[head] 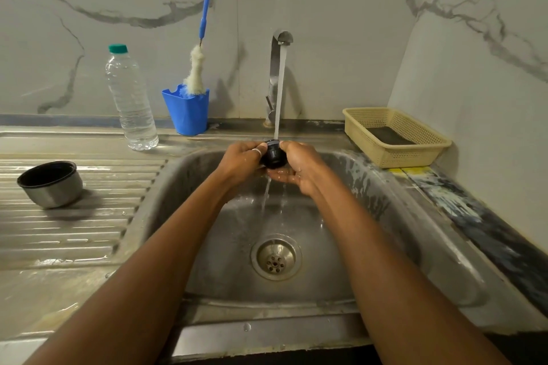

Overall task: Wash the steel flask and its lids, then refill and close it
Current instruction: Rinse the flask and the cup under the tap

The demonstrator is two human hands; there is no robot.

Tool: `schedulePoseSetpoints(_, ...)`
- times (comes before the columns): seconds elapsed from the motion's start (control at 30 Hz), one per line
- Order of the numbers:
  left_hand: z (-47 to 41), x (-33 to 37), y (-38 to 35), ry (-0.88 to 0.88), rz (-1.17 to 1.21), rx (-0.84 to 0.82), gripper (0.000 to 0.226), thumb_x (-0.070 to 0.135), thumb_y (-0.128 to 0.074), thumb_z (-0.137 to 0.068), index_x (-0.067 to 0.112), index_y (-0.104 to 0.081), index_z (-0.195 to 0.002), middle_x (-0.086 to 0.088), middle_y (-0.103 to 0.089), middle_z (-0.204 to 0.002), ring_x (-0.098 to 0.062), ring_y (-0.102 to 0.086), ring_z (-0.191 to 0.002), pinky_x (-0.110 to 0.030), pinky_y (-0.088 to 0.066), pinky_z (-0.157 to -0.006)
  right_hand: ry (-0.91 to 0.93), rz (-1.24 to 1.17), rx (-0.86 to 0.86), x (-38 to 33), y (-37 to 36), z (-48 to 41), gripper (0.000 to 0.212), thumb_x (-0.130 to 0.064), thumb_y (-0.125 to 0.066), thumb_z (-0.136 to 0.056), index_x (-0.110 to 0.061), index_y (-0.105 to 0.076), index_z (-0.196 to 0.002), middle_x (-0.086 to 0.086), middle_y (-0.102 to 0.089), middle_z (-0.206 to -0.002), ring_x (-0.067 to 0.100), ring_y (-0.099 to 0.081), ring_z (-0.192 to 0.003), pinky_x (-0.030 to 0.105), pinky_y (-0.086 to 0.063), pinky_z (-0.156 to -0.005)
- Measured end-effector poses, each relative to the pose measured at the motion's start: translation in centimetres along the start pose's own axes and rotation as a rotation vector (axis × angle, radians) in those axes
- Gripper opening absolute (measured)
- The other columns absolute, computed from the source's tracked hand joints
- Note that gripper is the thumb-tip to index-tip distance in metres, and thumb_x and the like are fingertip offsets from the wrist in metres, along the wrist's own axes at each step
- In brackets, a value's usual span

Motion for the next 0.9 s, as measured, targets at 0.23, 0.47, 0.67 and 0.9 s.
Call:
schedulePoseSetpoints(0.23,0.5,0.5,0.0,-0.026,0.018,0.040,0.024,0.002,-0.050,-0.100,0.013,-0.070,-0.107,-0.012,-0.072,-0.105,-0.023,-0.071,-0.100,-0.035,-0.062,-0.080,0.018,-0.010,-0.153,-0.2,-1.2,0.4,0.019,-0.020,-0.065,-0.096,-0.012,-0.066,-0.112,0.013,-0.065,-0.118,0.025,-0.066,-0.106,0.035,-0.061,-0.084)
schedulePoseSetpoints(0.47,-0.1,-0.2,-0.3,-0.025,-0.031,0.083,0.022,0.005,-0.054,-0.098,0.013,-0.070,-0.111,-0.009,-0.074,-0.105,-0.021,-0.073,-0.097,-0.039,-0.061,-0.086,0.060,0.078,-0.119,0.2,-1.0,-0.6,0.024,-0.027,-0.064,-0.097,-0.012,-0.066,-0.116,0.012,-0.070,-0.113,0.026,-0.067,-0.104,0.035,-0.059,-0.085)
schedulePoseSetpoints(0.67,0.1,-0.2,-1.2,-0.014,-0.057,0.094,0.021,0.009,-0.055,-0.098,0.013,-0.069,-0.114,-0.009,-0.072,-0.107,-0.021,-0.073,-0.097,-0.041,-0.061,-0.086,0.063,0.133,-0.065,0.5,-0.1,-0.9,0.017,-0.029,-0.061,-0.099,-0.016,-0.069,-0.106,0.010,-0.071,-0.105,0.022,-0.067,-0.096,0.029,-0.055,-0.078)
schedulePoseSetpoints(0.9,0.0,0.0,-1.1,-0.026,-0.093,0.108,0.022,0.012,-0.055,-0.100,0.012,-0.067,-0.119,-0.007,-0.071,-0.105,-0.018,-0.072,-0.093,-0.033,-0.062,-0.082,0.049,0.139,-0.026,0.3,0.0,-0.8,0.018,-0.028,-0.062,-0.099,-0.017,-0.062,-0.113,0.010,-0.069,-0.104,0.018,-0.063,-0.086,0.027,-0.053,-0.070)
Point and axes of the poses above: each hand's wrist, its own z-axis away from the middle knuckle, its own y-axis out of the back of the hand, x = y × z, the point moved 7 cm from there along -z, towards the middle knuckle
